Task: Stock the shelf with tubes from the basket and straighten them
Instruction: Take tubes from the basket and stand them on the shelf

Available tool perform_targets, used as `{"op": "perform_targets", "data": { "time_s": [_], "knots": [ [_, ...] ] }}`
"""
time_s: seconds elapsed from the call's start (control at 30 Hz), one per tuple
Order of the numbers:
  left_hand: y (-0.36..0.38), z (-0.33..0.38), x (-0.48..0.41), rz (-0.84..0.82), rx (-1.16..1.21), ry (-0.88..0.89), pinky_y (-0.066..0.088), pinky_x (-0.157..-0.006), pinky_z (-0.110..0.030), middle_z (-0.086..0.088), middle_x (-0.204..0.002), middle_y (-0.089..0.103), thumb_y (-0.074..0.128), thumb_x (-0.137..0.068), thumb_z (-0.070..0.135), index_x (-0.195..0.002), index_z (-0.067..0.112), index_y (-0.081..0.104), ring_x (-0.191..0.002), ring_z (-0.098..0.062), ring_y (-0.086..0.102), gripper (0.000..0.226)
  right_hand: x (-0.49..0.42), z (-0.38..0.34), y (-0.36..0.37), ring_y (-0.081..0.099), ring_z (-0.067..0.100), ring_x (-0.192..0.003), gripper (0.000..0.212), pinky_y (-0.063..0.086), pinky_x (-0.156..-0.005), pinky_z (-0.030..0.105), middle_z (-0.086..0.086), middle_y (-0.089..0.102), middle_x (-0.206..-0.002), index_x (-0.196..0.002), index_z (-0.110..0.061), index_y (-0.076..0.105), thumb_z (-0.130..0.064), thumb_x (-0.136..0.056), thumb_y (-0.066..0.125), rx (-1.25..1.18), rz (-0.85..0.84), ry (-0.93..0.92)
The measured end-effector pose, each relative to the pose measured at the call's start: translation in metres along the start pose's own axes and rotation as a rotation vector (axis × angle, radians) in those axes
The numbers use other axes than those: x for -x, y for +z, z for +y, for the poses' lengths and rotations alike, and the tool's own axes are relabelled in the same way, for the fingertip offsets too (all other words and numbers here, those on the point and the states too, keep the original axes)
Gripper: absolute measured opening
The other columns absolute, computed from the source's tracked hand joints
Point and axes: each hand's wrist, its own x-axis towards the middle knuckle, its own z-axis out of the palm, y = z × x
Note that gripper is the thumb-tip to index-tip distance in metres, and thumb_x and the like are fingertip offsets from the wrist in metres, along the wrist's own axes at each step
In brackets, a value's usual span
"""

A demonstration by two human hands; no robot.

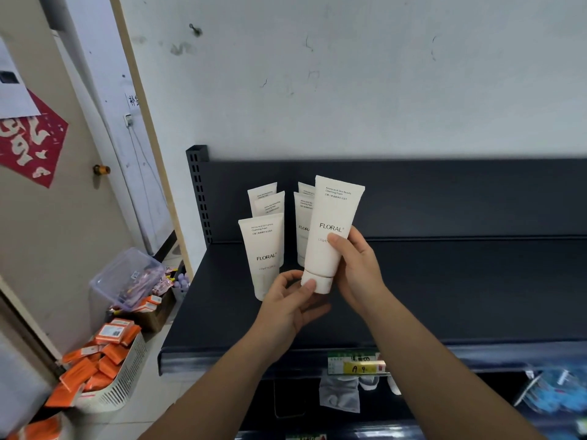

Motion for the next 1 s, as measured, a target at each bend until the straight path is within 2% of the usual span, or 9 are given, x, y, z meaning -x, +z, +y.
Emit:
{"op": "perform_targets", "data": {
  "time_s": [0.1, 0.17, 0.27, 0.37, 0.5, 0.6, 0.7, 0.87, 1.0],
  "knots": [
    [0.002, 0.001, 0.0, -0.017, 0.003, -0.025, 0.058, -0.078, -0.038, -0.022, -0.12, 0.064, 0.059, -0.09, 0.013, -0.121, 0.0, 0.048, -0.103, -0.034, 0.067, 0.035, -0.001, 0.001, -0.002, 0.068, 0.019, -0.103, 0.029, 0.053, -0.084, 0.038, 0.007, 0.071, -0.117, -0.123, -0.01, 0.06, -0.007, -0.095, 0.055, 0.011, 0.019, 0.005],
    [0.005, 0.001, 0.0, 0.005, -0.026, -0.011, 0.058, -0.079, -0.034, -0.019, -0.118, 0.065, 0.066, -0.082, 0.013, -0.12, 0.0, 0.049, -0.098, -0.028, 0.07, 0.043, -0.001, 0.002, -0.004, 0.068, 0.02, -0.105, 0.029, 0.054, -0.085, 0.038, 0.005, 0.071, -0.117, -0.124, -0.012, 0.06, -0.007, -0.095, 0.056, 0.021, 0.027, 0.01],
    [0.005, -0.002, -0.002, 0.069, -0.215, 0.022, 0.056, -0.082, -0.031, -0.013, -0.121, 0.062, 0.077, -0.074, 0.006, -0.118, 0.008, 0.052, -0.103, -0.022, 0.068, 0.051, 0.0, 0.004, -0.005, 0.066, 0.022, -0.11, 0.03, 0.054, -0.091, 0.042, 0.004, 0.07, -0.118, -0.123, -0.014, 0.061, -0.005, -0.094, 0.056, 0.023, 0.03, 0.011],
    [0.006, -0.003, -0.002, 0.078, -0.149, 0.016, 0.056, -0.081, -0.03, -0.015, -0.122, 0.062, 0.071, -0.081, -0.001, -0.12, 0.004, 0.052, -0.105, -0.027, 0.067, 0.044, 0.0, 0.004, -0.005, 0.066, 0.022, -0.11, 0.031, 0.054, -0.092, 0.043, 0.005, 0.07, -0.119, -0.125, -0.012, 0.06, -0.005, -0.095, 0.056, 0.003, 0.024, 0.017],
    [0.008, 0.0, 0.001, -0.027, 0.045, -0.063, 0.057, -0.085, -0.039, -0.022, -0.124, 0.063, 0.057, -0.092, 0.006, -0.126, -0.001, 0.053, -0.108, -0.034, 0.066, 0.035, 0.0, 0.0, -0.006, 0.067, 0.02, -0.105, 0.031, 0.054, -0.088, 0.041, 0.008, 0.07, -0.119, -0.126, -0.008, 0.058, -0.006, -0.095, 0.055, -0.034, 0.029, 0.019],
    [0.008, 0.002, 0.003, -0.076, 0.037, -0.12, 0.056, -0.088, -0.045, -0.022, -0.123, 0.064, 0.049, -0.098, 0.021, -0.128, 0.006, 0.054, -0.11, -0.037, 0.064, 0.034, -0.001, -0.002, -0.008, 0.067, 0.02, -0.104, 0.031, 0.055, -0.083, 0.038, 0.009, 0.069, -0.119, -0.126, -0.008, 0.058, -0.008, -0.095, 0.055, -0.047, 0.043, 0.027],
    [0.011, 0.003, 0.004, -0.068, 0.013, -0.182, 0.056, -0.086, -0.045, -0.025, -0.118, 0.066, 0.042, -0.1, 0.033, -0.127, 0.01, 0.054, -0.107, -0.037, 0.066, 0.037, 0.0, -0.002, -0.009, 0.067, 0.021, -0.103, 0.03, 0.056, -0.08, 0.036, 0.009, 0.069, -0.119, -0.126, -0.009, 0.059, -0.01, -0.096, 0.056, -0.052, 0.051, 0.035],
    [0.01, 0.001, 0.005, -0.05, 0.0, -0.139, 0.057, -0.081, -0.043, -0.022, -0.12, 0.066, 0.053, -0.094, 0.029, -0.129, 0.005, 0.049, -0.106, -0.037, 0.067, 0.042, 0.002, -0.004, -0.011, 0.068, 0.018, -0.101, 0.029, 0.056, -0.076, 0.034, 0.006, 0.07, -0.116, -0.125, -0.011, 0.059, -0.01, -0.096, 0.056, -0.045, 0.048, 0.039],
    [0.012, 0.002, 0.006, -0.081, -0.022, -0.196, 0.057, -0.082, -0.041, -0.024, -0.115, 0.067, 0.037, -0.102, 0.036, -0.126, 0.01, 0.052, -0.1, -0.034, 0.069, 0.039, 0.004, -0.003, -0.012, 0.068, 0.021, -0.104, 0.03, 0.057, -0.079, 0.038, 0.006, 0.07, -0.117, -0.125, -0.011, 0.059, -0.011, -0.095, 0.057, -0.035, 0.043, 0.045]
  ]
}}
